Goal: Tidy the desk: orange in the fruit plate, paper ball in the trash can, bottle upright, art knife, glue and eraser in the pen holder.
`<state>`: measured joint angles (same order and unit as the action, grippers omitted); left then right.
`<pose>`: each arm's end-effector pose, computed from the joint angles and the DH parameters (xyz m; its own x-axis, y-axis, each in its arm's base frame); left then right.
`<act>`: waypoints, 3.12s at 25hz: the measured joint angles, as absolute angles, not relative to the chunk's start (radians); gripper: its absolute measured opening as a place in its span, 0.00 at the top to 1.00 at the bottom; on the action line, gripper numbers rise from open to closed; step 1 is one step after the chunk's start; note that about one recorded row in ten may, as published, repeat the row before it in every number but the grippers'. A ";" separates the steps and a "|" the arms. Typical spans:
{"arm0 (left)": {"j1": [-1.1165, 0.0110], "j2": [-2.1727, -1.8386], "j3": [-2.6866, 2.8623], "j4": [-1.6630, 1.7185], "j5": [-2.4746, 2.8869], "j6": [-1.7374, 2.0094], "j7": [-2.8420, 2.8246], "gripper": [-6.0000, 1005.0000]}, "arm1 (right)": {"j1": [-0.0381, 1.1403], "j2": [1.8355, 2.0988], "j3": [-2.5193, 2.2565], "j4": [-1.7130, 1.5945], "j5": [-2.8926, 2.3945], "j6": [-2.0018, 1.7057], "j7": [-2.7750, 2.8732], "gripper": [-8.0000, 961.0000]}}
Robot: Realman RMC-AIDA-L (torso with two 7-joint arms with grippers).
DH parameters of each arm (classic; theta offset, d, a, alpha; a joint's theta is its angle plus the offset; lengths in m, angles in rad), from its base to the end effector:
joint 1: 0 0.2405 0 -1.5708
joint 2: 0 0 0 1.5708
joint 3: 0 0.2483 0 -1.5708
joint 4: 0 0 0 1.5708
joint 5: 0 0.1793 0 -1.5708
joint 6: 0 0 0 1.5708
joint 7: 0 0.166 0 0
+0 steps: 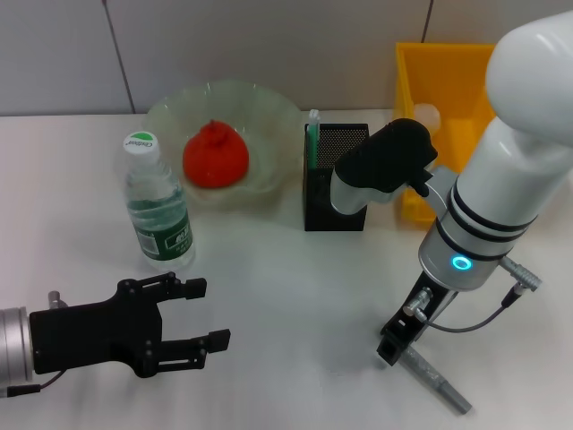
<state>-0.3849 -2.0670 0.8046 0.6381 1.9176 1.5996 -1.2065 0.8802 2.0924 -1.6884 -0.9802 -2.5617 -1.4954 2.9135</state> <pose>-0.2558 0.2660 -0.0236 0.8220 0.2834 0.4940 0.3975 -0.9066 -0.1414 0.1733 0.3211 -0.0802 0.5502 -0.7253 0.4137 -0.5748 -0.6884 -0.4425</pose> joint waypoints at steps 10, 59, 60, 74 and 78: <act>-0.385 -2.066 0.802 0.637 1.916 1.598 -1.206 0.19 | 0.887 2.092 -1.697 -0.942 -2.562 -1.489 2.913 0.61; -0.382 -2.068 0.798 0.637 1.901 1.598 -1.215 0.19 | 0.533 2.086 -1.709 -1.421 -2.644 -0.681 2.697 0.85; -0.382 -2.068 0.798 0.637 1.901 1.598 -1.215 0.19 | 0.535 2.085 -1.716 -1.408 -2.638 -0.665 2.697 0.85; -0.377 -2.068 0.796 0.635 1.895 1.599 -1.211 0.19 | 0.547 2.083 -1.792 -1.231 -2.578 -0.472 2.693 0.80; -0.374 -2.068 0.796 0.635 1.890 1.602 -1.208 0.19 | 0.553 2.082 -1.802 -1.197 -2.575 -0.456 2.693 0.77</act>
<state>-0.3742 -2.0678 0.7961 0.6350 1.8896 1.6023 -1.2084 0.5530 2.0824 -1.8016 -1.1969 -2.5754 -0.4558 2.6927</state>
